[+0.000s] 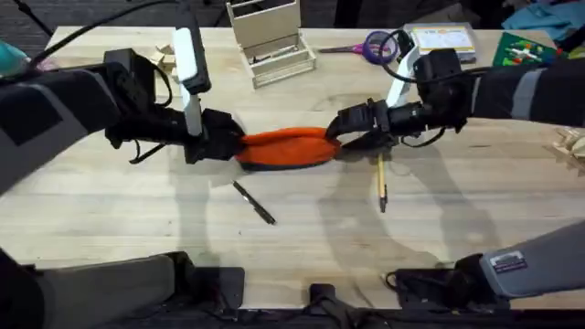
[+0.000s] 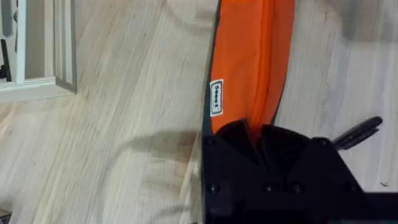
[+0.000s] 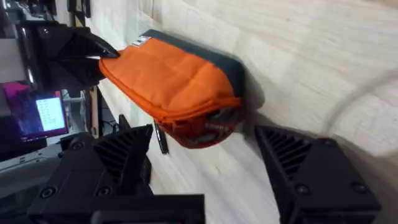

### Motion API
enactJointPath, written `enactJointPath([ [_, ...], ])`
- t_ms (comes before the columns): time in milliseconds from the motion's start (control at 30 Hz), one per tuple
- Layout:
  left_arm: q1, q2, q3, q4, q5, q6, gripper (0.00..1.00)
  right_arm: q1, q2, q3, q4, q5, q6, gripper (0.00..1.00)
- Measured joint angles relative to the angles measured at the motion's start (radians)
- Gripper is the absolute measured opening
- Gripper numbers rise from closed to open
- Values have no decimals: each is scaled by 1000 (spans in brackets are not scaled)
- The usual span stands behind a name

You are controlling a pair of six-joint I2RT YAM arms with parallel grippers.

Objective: Unzip the bag, pick up the pens from the table one at a time and place them inside, then zip the bag closed.

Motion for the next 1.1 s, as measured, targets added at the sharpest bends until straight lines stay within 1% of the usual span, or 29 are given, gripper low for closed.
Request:
enactJointPath([
  [200, 0, 0, 0, 0, 0, 0, 43, 6, 0, 0, 7, 0, 7, 996],
  [400, 0, 0, 0, 0, 0, 0, 43, 38, 0, 0, 21, 0, 8, 995],
  [467, 0, 0, 0, 0, 0, 0, 43, 44, 0, 0, 24, 0, 9, 965],
  [533, 0, 0, 0, 0, 0, 0, 43, 44, 0, 0, 24, 0, 11, 890],
  [633, 0, 0, 0, 0, 0, 0, 43, 44, 0, 0, 33, 0, 20, 724],
  [700, 0, 0, 0, 0, 0, 0, 43, 44, 0, 0, 43, -1, 28, 644],
  [767, 0, 0, 0, 0, 0, 0, 43, 45, 0, 0, 51, -2, 36, 596],
  [900, 0, 0, 0, 0, 0, 0, 43, 45, 0, 0, 64, -5, 49, 531],
  [967, 0, 0, 0, 0, 0, 0, 43, 46, 0, 0, 66, -8, 53, 475],
  [1100, 0, 0, 0, 0, 1, 0, 43, 47, 0, 0, 68, -12, 57, 330],
])
